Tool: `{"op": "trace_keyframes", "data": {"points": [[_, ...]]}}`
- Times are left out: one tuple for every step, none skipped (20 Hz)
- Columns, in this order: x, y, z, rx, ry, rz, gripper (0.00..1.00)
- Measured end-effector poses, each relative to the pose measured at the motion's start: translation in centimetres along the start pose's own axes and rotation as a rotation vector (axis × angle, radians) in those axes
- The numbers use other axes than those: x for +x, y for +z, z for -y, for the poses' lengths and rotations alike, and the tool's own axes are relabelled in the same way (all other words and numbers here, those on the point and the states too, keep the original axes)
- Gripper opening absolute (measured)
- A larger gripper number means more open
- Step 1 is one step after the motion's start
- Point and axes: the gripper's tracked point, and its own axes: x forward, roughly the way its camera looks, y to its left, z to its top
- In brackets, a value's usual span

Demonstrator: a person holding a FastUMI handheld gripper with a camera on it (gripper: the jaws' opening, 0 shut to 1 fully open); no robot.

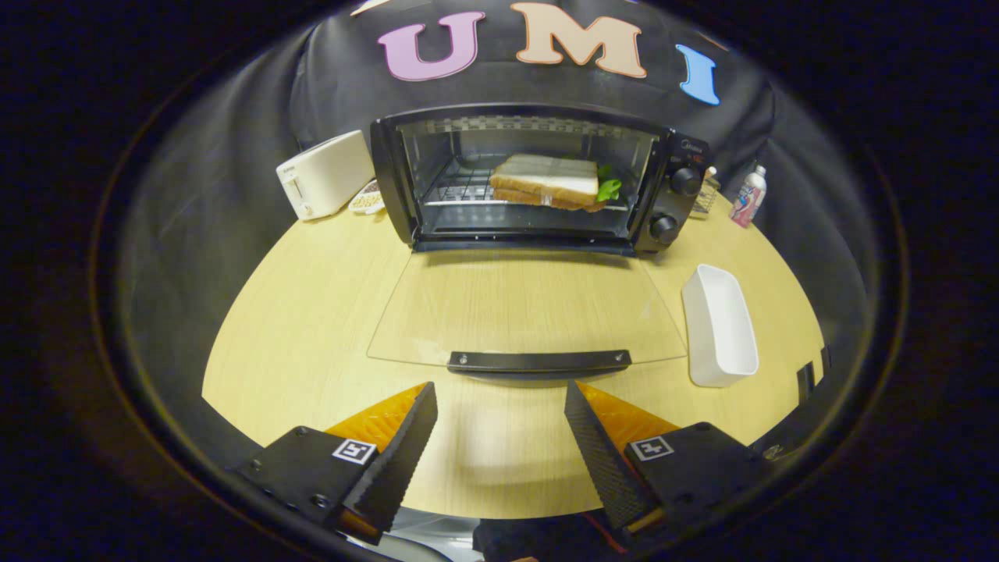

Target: Open the toaster oven, put the food inside, and close the toaster oven door.

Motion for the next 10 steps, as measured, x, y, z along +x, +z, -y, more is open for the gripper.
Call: {"op": "trace_keyframes", "data": {"points": [[0.5, -0.1, -0.1, -0.002, -0.002, -0.01, 1.0], [1.0, -0.3, -0.3, -0.008, -0.007, -0.019, 1.0], [1.4, -0.5, -0.4, -0.015, -0.015, -0.029, 1.0], [1.3, -0.4, -0.4, -0.022, -0.023, -0.039, 1.0], [1.6, -0.6, -0.5, -0.027, -0.027, -0.052, 1.0], [1.9, -0.5, -0.6, -0.028, -0.032, -0.055, 1.0], [2.0, -0.5, -0.4, -0.033, -0.045, -0.059, 1.0], [2.0, -0.6, -0.2, -0.042, -0.059, -0.057, 1.0], [2.0, -0.4, 0.0, -0.042, -0.073, -0.054, 1.0], [2.1, -0.4, -0.1, -0.034, -0.081, -0.055, 1.0]]}}
